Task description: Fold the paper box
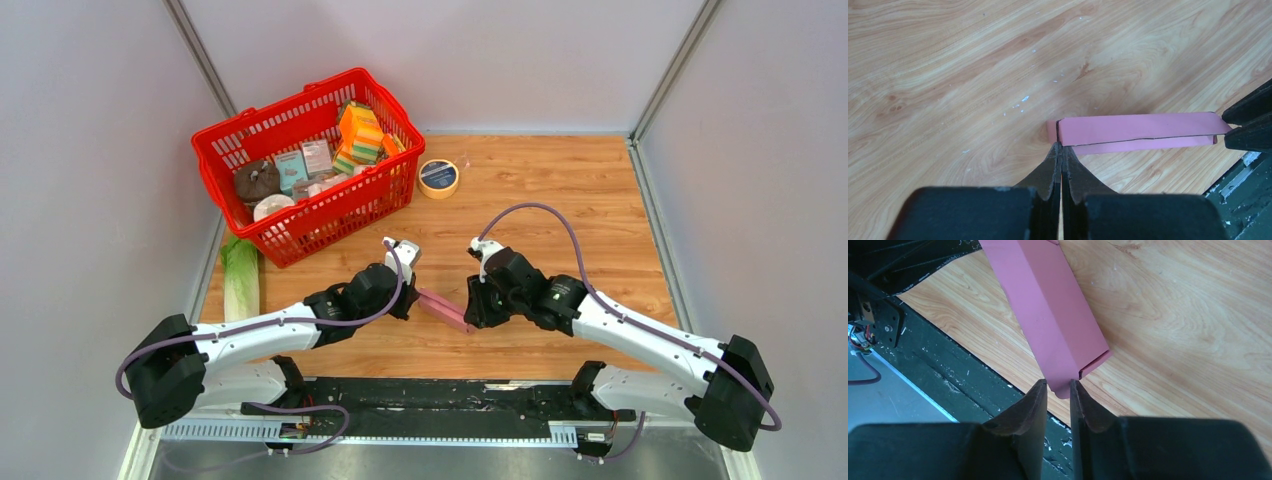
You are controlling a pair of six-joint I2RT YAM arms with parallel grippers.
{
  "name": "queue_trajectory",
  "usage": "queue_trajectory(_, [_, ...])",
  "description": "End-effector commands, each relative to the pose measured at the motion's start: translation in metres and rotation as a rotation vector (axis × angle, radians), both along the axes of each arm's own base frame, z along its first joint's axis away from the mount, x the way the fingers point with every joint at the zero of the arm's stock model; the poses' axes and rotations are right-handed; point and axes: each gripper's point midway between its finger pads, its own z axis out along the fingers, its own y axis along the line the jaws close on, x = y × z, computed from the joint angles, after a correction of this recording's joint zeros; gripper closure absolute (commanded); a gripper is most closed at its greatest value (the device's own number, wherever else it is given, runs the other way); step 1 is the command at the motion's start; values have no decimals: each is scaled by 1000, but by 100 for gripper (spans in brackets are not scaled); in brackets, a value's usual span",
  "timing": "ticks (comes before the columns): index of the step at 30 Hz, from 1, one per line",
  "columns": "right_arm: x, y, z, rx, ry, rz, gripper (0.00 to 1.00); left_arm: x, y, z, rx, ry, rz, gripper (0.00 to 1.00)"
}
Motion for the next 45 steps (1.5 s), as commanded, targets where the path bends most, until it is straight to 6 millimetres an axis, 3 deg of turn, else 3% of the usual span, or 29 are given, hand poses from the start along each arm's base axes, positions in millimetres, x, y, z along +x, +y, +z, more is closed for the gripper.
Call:
queue_trajectory(1, [3, 13, 12, 82, 9, -16, 76, -1, -7, 16, -27, -18, -19, 100])
queue_trajectory(6, [4, 16, 14, 117, 42, -46, 81, 0, -7, 19, -30, -22, -18, 100])
queue_trajectory(7, [3, 16, 14, 116, 43, -37, 76, 0, -7, 18, -27, -20, -16, 100])
queue_trajectory(9, [2, 9, 13, 81, 35, -32, 51, 0, -7, 19, -27, -21, -11, 100])
queue_trajectory(12, [-3, -5, 6, -3, 50, -13, 44, 0, -8, 20, -27, -19, -12, 100])
queue_trajectory(16, [-9, -10, 0, -13, 67, -8, 47, 1, -10, 20, -25, -14, -15, 100])
queue_trajectory(28, [7, -3, 3, -14, 3, -11, 51, 0, -11, 20, -22, -16, -20, 100])
queue_trajectory(35, [9, 3, -2, -5, 18, -12, 61, 0, -11, 19, -22, -13, -20, 100])
queue_trajectory(45, [6, 12, 8, 71, 42, -11, 67, -1, -11, 18, -21, -11, -23, 100])
